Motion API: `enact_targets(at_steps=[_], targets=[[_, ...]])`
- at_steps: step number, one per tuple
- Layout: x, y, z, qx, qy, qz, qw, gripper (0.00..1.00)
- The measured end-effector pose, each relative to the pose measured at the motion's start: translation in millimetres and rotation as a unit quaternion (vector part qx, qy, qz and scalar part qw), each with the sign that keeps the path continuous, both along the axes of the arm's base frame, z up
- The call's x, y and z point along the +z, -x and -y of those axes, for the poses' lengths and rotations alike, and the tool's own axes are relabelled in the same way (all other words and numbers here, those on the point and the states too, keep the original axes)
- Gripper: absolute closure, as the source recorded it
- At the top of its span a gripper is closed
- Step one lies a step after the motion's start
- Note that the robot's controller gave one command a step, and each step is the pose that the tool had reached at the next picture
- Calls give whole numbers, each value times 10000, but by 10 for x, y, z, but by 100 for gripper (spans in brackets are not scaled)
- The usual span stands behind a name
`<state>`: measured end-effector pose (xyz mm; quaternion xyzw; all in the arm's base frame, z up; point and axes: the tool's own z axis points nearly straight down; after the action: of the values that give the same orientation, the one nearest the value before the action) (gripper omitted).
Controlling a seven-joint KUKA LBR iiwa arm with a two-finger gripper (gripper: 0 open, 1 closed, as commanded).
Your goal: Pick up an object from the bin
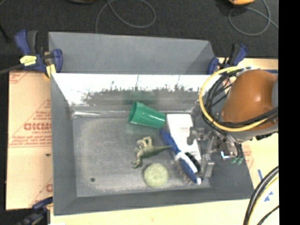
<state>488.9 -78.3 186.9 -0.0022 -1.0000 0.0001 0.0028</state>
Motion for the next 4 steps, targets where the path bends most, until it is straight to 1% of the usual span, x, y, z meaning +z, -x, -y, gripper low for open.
enact_targets(at_steps=[1, 2, 3, 4], targets=[[44, -17, -3, 14, 6, 42, 10000, 0], [356, -10, 78, 438, -9, -4, 9990, 0], [805, -288, 105, 1930, 3, 45, 9812, 0], [863, -271, 45, 2579, 5, 62, 9662, 0]])
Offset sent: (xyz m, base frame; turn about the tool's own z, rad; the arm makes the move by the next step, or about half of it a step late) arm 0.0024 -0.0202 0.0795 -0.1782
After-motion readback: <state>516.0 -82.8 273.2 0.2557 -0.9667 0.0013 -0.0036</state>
